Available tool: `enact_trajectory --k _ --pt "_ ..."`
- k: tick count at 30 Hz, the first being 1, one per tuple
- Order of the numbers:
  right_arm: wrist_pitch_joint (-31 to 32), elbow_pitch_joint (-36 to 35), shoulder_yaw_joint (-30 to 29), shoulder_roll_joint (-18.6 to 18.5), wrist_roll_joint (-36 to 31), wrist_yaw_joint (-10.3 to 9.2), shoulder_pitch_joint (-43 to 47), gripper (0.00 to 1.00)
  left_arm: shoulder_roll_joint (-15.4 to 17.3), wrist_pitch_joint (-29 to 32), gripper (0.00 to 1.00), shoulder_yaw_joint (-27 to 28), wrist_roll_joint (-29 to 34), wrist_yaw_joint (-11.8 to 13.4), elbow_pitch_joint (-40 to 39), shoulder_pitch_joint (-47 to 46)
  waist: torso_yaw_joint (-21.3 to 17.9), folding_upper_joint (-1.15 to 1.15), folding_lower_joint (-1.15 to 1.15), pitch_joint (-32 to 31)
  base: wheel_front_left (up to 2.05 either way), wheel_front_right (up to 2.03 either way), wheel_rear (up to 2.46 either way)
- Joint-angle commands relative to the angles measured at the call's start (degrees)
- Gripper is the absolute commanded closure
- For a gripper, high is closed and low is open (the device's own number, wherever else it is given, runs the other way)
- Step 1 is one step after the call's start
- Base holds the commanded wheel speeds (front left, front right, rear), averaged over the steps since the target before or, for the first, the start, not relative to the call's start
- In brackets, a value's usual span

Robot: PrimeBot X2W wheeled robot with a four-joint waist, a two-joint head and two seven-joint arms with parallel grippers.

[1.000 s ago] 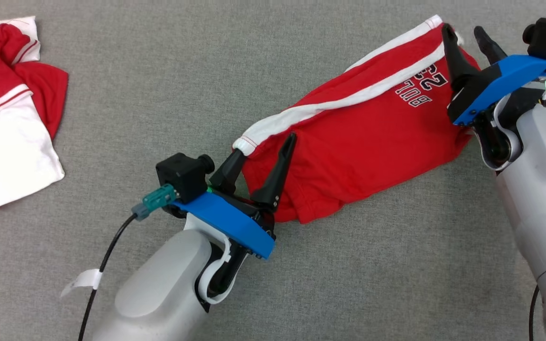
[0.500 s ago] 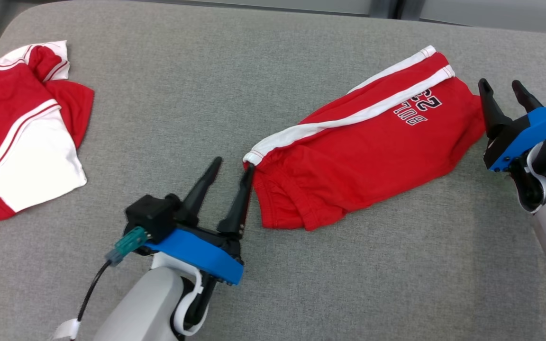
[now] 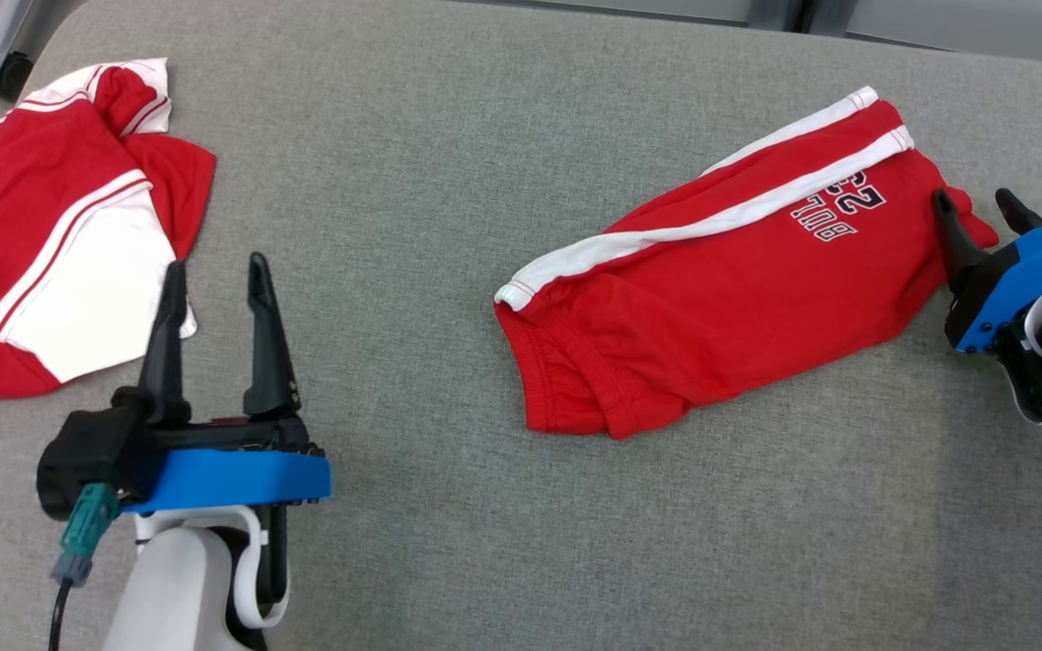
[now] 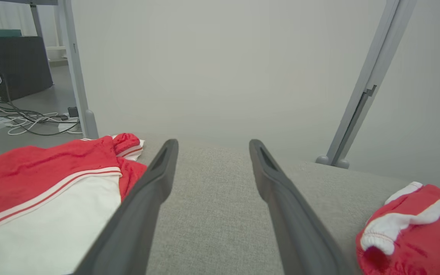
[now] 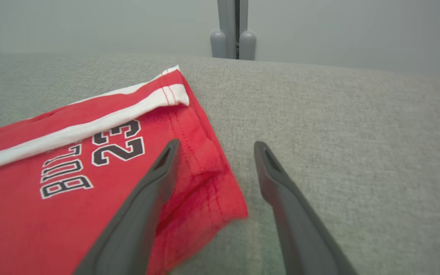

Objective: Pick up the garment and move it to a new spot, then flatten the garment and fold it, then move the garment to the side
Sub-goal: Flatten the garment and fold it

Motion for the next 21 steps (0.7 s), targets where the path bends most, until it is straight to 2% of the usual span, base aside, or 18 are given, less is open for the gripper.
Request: enact_trajectory --k 1,6,14,15,16,17,21 --pt "0.2 0.4 0.3 -0.4 0.4 0.03 -0.5 0.00 -0.4 -0.2 0.00 1.2 1.5 0.2 -0.7 1.0 0.1 0.00 0.00 0.0 0.00 0.00 0.00" --pt "1.1 2.1 1.1 -0.6 1.1 0.03 -0.8 0.00 -1.8 -0.2 0.00 5.1 6.0 -1.0 -1.6 2.4 0.5 0.00 0.00 0.4 0.00 0.00 0.00" --pt "4.0 2.1 3.6 0.8 2.7 0.03 0.0 0.01 -2.8 -0.2 0.00 6.0 9.1 -2.0 -0.7 3.0 0.4 0.00 0.00 0.9 0.00 0.00 0.00" --pt "4.4 2.0 3.9 1.0 3.0 0.03 0.0 0.29 -2.8 -0.2 0.00 5.9 9.3 -1.9 -0.6 2.9 0.4 0.00 0.00 1.0 0.00 0.00 0.00" --pt "4.6 1.8 4.2 1.2 3.3 0.03 0.1 0.78 -2.8 -0.2 0.00 5.7 9.1 -1.8 -0.6 2.7 0.3 0.00 0.00 1.0 0.00 0.00 0.00" --pt "4.8 1.5 4.4 1.3 3.6 0.03 0.1 1.00 -2.8 -0.2 0.00 5.3 9.1 -1.8 -0.4 2.5 0.3 0.00 0.00 1.0 0.00 0.00 0.00" --pt "3.4 0.5 4.6 1.0 5.0 0.02 0.1 1.00 -2.9 -0.2 0.00 4.4 9.3 -1.4 0.0 2.2 -0.4 0.00 0.00 0.7 0.00 0.00 0.00"
